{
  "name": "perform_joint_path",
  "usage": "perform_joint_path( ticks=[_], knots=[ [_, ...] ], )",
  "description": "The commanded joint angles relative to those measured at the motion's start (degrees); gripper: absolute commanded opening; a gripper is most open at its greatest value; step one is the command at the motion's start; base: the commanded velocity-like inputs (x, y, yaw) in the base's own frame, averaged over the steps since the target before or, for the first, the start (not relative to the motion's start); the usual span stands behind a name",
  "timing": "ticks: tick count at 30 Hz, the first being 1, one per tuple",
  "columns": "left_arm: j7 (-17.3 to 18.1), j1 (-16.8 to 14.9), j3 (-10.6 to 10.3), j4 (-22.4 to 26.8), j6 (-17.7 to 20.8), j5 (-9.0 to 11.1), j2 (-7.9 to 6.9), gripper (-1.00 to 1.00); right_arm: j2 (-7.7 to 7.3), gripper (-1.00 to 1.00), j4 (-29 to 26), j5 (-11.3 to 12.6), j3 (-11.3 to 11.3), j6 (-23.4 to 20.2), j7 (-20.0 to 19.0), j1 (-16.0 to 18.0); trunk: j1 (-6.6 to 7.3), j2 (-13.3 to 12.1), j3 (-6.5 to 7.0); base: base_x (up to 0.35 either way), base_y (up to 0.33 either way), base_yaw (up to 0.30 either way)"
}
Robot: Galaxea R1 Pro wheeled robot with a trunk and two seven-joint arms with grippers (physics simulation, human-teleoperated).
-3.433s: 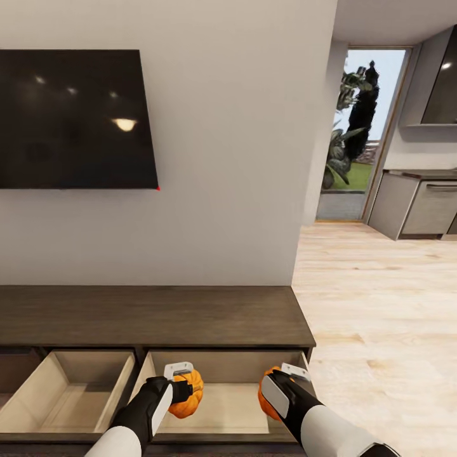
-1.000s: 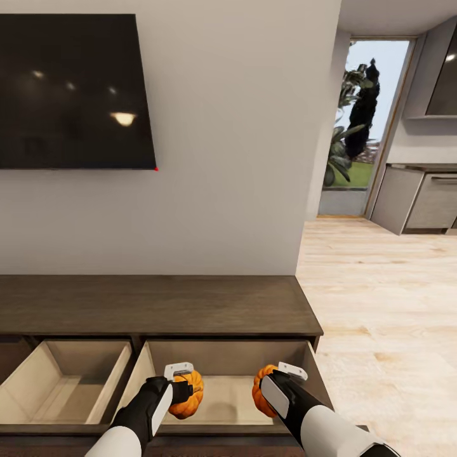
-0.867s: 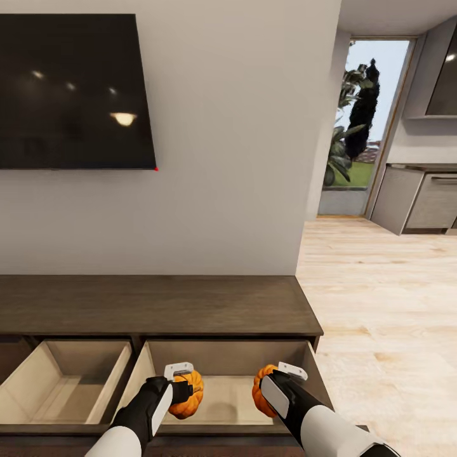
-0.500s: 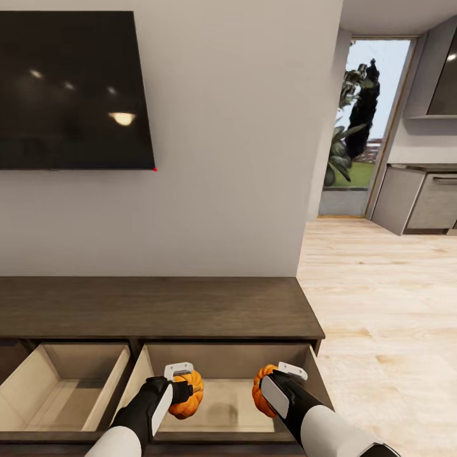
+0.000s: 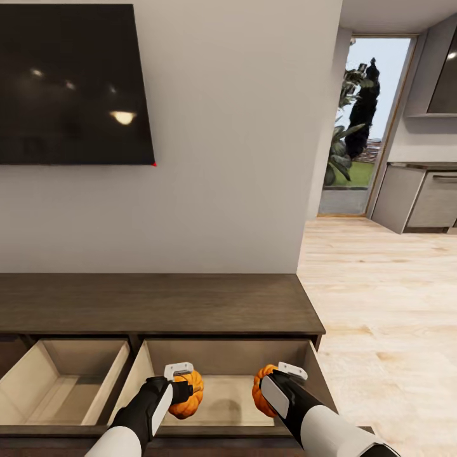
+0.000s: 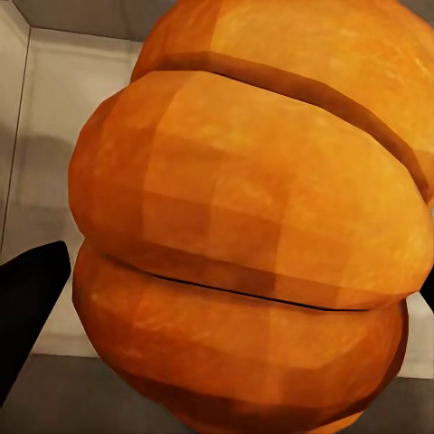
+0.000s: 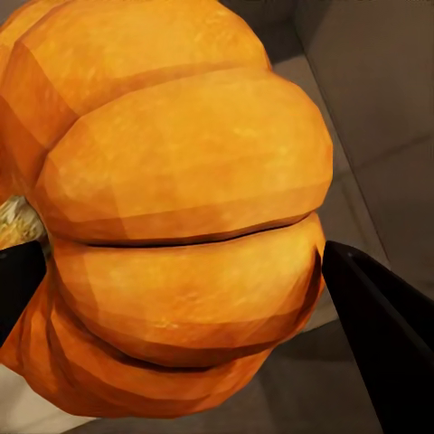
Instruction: Place each of the two pumpkins and all three candles from the living room inside a cabinet in the living room (use any cabinet), then make sure every cabinet is closed, and position the cauldron so it is next to a table in the living room.
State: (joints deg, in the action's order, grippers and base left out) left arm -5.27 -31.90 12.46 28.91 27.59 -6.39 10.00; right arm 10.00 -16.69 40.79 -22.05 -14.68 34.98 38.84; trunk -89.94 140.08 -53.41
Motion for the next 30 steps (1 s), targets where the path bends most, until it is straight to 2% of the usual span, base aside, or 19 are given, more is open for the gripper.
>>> perform_joint_path(
  ticks=[1, 2, 3, 12, 13, 25, 30],
  knots=[
    [-0.1, 0.0, 0.0, 0.0, 0.0, 0.0, 0.00, -1.00, 0.00, -1.00, 0.0, 0.0, 0.0, 0.0, 0.0, 0.0, 0.00, 0.0, 0.00, 0.000, 0.000, 0.000],
    [-0.1, 0.0, 0.0, 0.0, 0.0, 0.0, 0.00, -1.00, 0.00, -1.00, 0.0, 0.0, 0.0, 0.0, 0.0, 0.0, 0.00, 0.0, 0.00, 0.000, 0.000, 0.000],
    [-0.1, 0.0, 0.0, 0.1, 0.0, 0.0, 0.00, -1.00, 0.00, 1.00, 0.0, 0.0, 0.0, 0.0, 0.0, 0.0, 0.00, 0.0, 0.00, 0.000, 0.000, 0.000],
    [0.0, 0.0, 0.2, 0.2, 0.0, 0.1, 0.00, -1.00, 0.00, 1.00, 0.0, 0.0, 0.0, 0.0, 0.0, 0.0, 0.00, 0.0, 0.00, 0.000, 0.000, 0.000],
    [0.0, 0.0, 0.2, 0.2, 0.0, 0.1, 0.00, 1.00, 0.00, 1.00, 0.0, 0.0, 0.0, 0.0, 0.0, 0.0, 0.00, 0.0, 0.00, 0.000, 0.000, 0.000],
    [0.0, 0.0, 0.4, 0.4, -0.2, 0.1, 0.00, 1.00, 0.00, 1.00, 0.0, -0.1, 0.0, 0.0, 0.0, 0.0, 0.00, 0.0, 0.00, 0.000, 0.000, 0.000],
    [0.0, 0.0, 0.4, 0.6, 0.3, 0.1, 0.00, 1.00, 0.00, 1.00, -0.4, 0.1, 0.0, 0.0, -0.1, -0.1, 1.10, -2.0, 0.90, 0.000, 0.000, 0.000]
  ],
)
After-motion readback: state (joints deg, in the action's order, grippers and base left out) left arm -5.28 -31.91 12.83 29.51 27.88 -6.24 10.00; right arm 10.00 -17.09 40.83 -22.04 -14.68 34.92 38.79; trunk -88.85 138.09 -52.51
